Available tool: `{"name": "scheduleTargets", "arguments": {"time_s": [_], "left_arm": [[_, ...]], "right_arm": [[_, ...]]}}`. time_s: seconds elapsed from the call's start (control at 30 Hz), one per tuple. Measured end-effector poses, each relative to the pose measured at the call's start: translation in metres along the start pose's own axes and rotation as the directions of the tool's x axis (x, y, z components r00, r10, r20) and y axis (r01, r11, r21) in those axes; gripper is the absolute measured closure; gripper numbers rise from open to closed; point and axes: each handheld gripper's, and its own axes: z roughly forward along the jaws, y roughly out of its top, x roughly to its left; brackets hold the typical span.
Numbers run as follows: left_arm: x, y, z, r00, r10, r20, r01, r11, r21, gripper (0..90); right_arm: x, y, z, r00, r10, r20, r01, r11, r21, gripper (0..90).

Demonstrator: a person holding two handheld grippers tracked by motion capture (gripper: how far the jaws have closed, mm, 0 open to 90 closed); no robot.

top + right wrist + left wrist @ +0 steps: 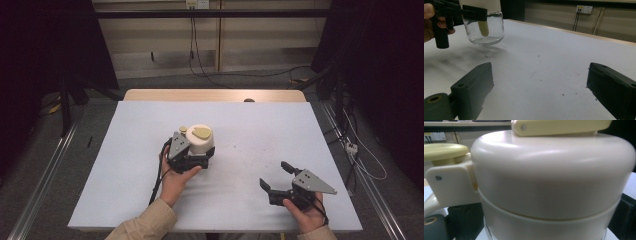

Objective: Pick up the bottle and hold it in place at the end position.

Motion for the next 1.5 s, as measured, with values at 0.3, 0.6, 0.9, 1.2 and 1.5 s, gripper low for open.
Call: {"name": "scheduleTargets", "arguments": {"time_s": [0.3, 0.6, 0.9, 1.2, 1.5], "left_arm": [[0.001, 0.0, 0.005, 1.0, -0.007, -0.004, 0.007, 1.0, -0.006, 5.0], [0.002, 0.0, 0.011, 1.0, -0.002, -0.003, 0.002, 1.0, -0.006, 5.0], [0.004, 0.0, 0.015, 1.0, 0.002, -0.005, -0.002, 1.0, -0.001, 5.0], [0.008, -0.001, 0.021, 0.9999, -0.012, -0.008, 0.012, 0.9999, 0.007, 5.0], [0.011, -0.004, 0.028, 0.9997, -0.02, -0.013, 0.021, 0.9997, 0.015, 5.0]], "right_arm": [[0.0, 0.0, 0.0, 1.0, 0.002, 0.0, -0.002, 1.0, 0.0, 5.9], [0.0, 0.0, 0.0, 1.0, 0.0, 0.0, 0.0, 1.0, 0.0, 5.9], [0.001, 0.0, 0.0, 1.0, -0.004, -0.001, 0.004, 1.0, -0.003, 5.9], [0.001, 0.0, 0.0, 1.0, -0.004, 0.003, 0.004, 1.0, -0.003, 5.9], [0.0, -0.001, -0.002, 1.0, 0.006, 0.006, -0.006, 1.0, -0.007, 5.9]]}}
